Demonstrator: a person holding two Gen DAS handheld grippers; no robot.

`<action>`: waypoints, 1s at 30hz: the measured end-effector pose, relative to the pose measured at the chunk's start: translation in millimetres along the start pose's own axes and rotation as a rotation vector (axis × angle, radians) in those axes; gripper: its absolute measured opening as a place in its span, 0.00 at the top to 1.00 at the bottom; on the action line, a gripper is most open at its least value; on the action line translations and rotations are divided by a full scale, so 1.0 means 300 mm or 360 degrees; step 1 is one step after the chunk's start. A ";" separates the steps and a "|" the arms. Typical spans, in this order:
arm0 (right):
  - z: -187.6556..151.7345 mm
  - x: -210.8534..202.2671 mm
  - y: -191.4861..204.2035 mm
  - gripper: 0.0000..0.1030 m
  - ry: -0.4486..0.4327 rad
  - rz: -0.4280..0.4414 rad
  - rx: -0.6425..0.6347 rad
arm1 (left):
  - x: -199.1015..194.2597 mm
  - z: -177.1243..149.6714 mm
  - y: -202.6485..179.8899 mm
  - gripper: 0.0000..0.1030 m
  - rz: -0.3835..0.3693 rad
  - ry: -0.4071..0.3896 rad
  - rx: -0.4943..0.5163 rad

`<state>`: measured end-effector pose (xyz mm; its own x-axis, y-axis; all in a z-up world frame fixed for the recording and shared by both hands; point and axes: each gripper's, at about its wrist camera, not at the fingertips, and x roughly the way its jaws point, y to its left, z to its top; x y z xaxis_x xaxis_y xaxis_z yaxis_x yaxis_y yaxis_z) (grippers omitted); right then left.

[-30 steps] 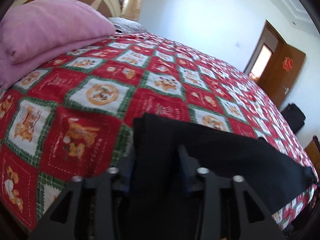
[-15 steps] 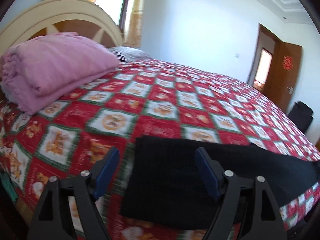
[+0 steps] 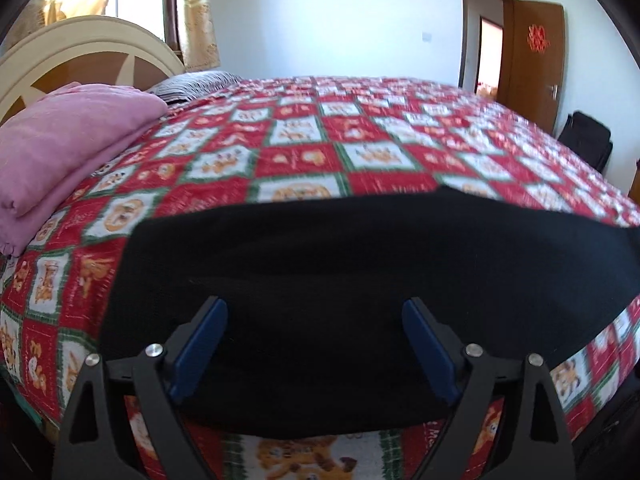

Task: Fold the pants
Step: 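Grasp the black pants end with the right tool and lift it up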

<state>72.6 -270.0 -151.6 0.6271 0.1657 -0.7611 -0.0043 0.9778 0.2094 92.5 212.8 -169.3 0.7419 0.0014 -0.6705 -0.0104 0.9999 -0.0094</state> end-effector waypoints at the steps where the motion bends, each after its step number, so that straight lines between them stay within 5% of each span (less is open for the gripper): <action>1: -0.015 0.012 0.004 0.25 -0.0013 -0.0023 -0.0024 | 0.006 -0.007 0.000 0.10 0.0005 0.0014 -0.0006; 6: -0.029 0.008 0.036 0.25 -0.0044 -0.0100 -0.0117 | 0.012 -0.024 0.006 0.03 0.0025 0.0022 -0.0056; 10: -0.007 -0.075 -0.018 0.25 -0.0139 -0.0022 0.0036 | 0.000 -0.016 -0.008 0.03 0.0043 0.0045 -0.0052; 17: 0.006 -0.261 -0.167 0.25 -0.0335 -0.0190 0.0269 | -0.058 0.050 -0.078 0.04 0.0021 -0.0052 0.0010; 23: -0.017 -0.312 -0.303 0.25 -0.0343 -0.0185 0.0515 | -0.067 0.130 -0.171 0.02 -0.0012 -0.0136 0.0060; 30: -0.058 -0.328 -0.354 0.29 -0.0311 -0.0091 0.0634 | -0.002 0.153 -0.234 0.02 -0.0077 -0.0115 -0.0060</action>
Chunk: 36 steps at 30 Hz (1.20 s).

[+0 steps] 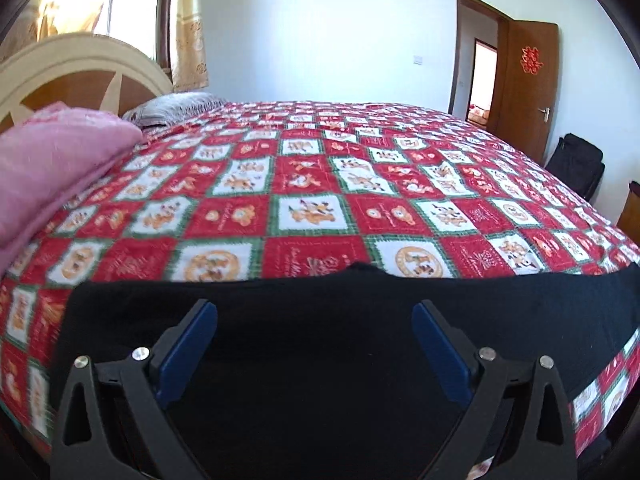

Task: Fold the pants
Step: 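Grasp the black pants end with the right tool and lift it up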

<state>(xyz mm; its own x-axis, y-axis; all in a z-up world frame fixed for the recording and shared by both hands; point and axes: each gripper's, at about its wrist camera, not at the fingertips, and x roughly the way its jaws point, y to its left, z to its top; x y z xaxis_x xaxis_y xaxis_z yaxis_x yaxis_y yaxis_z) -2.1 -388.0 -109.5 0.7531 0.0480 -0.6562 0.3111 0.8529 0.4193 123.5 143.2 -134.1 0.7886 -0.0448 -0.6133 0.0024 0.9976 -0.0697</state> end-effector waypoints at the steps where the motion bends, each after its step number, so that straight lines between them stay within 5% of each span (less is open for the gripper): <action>1: -0.006 0.000 -0.008 0.32 0.0010 0.0012 0.0012 | 0.007 -0.009 -0.010 0.02 0.0000 0.0016 0.0026; 9: -0.013 0.027 -0.009 0.37 0.0083 0.0106 0.0054 | 0.079 -0.091 0.010 0.01 0.0081 0.0138 0.0059; 19: -0.006 0.114 -0.001 0.45 0.0107 0.0142 0.0109 | 0.071 -0.112 0.021 0.00 0.0053 0.0062 0.0044; 23: -0.006 0.132 -0.009 0.65 0.0103 0.0110 0.0099 | 0.071 -0.115 0.023 0.00 0.0046 0.0055 0.0040; 28: -0.003 0.129 -0.016 0.73 0.0105 0.0123 0.0105 | 0.072 -0.116 0.027 0.00 0.0029 0.0043 0.0030; 29: -0.004 0.129 -0.017 0.89 0.0099 0.0144 0.0105 | 0.072 -0.116 0.027 0.00 0.0028 0.0044 0.0029; 36: 0.011 0.090 0.052 0.89 0.0009 0.0198 0.0044 | 0.072 -0.119 0.030 0.00 0.0017 0.0032 0.0029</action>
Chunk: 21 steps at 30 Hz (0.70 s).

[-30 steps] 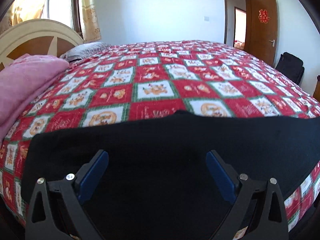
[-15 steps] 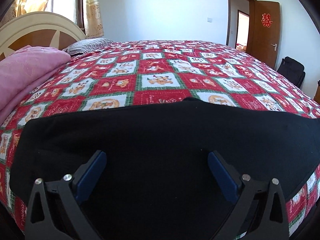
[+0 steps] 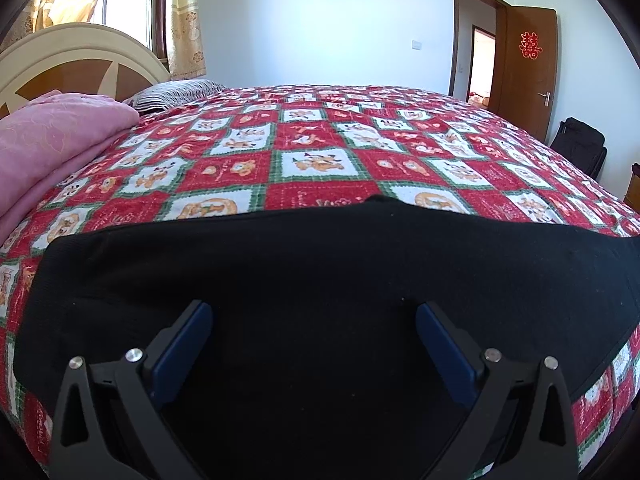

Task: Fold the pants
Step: 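Grasp the black pants end with the right tool and lift it up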

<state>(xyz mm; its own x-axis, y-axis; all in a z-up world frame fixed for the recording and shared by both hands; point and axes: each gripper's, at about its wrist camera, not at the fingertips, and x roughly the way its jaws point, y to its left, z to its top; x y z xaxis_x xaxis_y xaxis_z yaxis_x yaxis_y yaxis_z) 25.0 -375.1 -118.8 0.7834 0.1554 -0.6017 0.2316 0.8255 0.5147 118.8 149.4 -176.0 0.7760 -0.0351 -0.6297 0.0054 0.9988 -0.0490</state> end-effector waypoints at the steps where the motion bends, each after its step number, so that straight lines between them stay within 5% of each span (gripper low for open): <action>1: 0.001 -0.009 0.020 0.89 -0.0012 0.0004 -0.0024 | -0.001 -0.001 -0.001 0.00 -0.0002 -0.0003 -0.0002; 9: -0.012 -0.046 0.269 0.89 -0.0067 0.0107 -0.0331 | -0.001 -0.005 0.004 0.00 -0.0013 -0.0023 -0.0006; 21: -0.117 0.047 0.639 0.89 0.0047 0.0264 -0.0764 | -0.002 -0.008 0.005 0.00 -0.0018 -0.0039 -0.0009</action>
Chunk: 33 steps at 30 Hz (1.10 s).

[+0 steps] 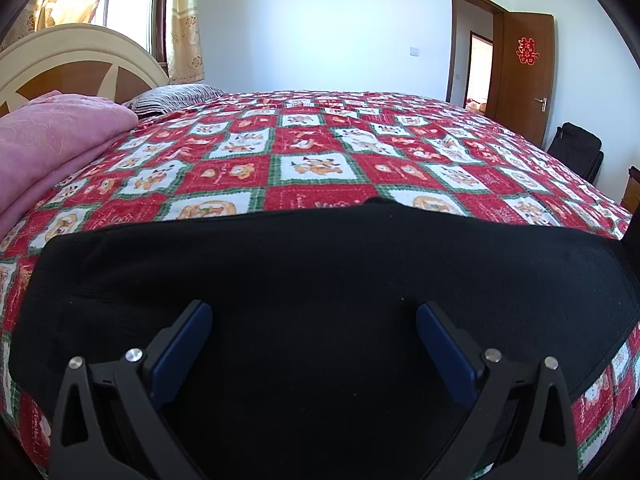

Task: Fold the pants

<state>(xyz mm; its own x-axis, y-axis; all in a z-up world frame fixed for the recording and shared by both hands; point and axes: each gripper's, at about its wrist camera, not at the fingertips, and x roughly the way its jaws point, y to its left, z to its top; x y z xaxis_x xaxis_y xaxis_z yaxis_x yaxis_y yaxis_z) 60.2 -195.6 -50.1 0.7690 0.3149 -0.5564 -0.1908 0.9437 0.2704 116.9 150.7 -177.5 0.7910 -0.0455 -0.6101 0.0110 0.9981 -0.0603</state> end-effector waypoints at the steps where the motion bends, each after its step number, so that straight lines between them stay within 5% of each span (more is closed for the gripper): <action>1: 0.002 0.025 0.037 0.89 0.0014 0.0012 -0.0045 | 0.000 0.000 0.000 0.00 -0.0001 0.0000 -0.0001; 16: -0.193 0.436 0.229 0.89 0.0419 0.0144 -0.0208 | -0.013 0.015 -0.003 0.00 0.0001 0.0001 -0.0017; 19: -0.215 0.448 0.230 0.76 0.0502 0.0229 -0.0238 | -0.046 0.040 -0.024 0.00 -0.0019 -0.0037 -0.0011; 20: -0.214 0.438 0.227 0.63 0.0508 0.0255 -0.0240 | -0.065 0.054 -0.040 0.00 -0.0041 -0.0053 0.0000; 26: -0.146 0.284 0.122 0.55 0.0366 0.0249 -0.0195 | -0.158 0.127 -0.183 0.00 -0.0281 -0.0119 0.0097; 33: -0.146 0.183 -0.142 0.48 0.0179 0.0070 0.0156 | -0.133 0.193 -0.478 0.00 -0.0589 0.0024 0.0332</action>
<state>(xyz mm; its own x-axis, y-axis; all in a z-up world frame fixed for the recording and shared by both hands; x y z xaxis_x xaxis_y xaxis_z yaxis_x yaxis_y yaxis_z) 83.8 -214.1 -126.6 0.6870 0.3704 -0.6252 -0.1583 0.9160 0.3687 119.1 11.8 -98.7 0.7012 -0.4017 -0.5890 0.4177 0.9010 -0.1171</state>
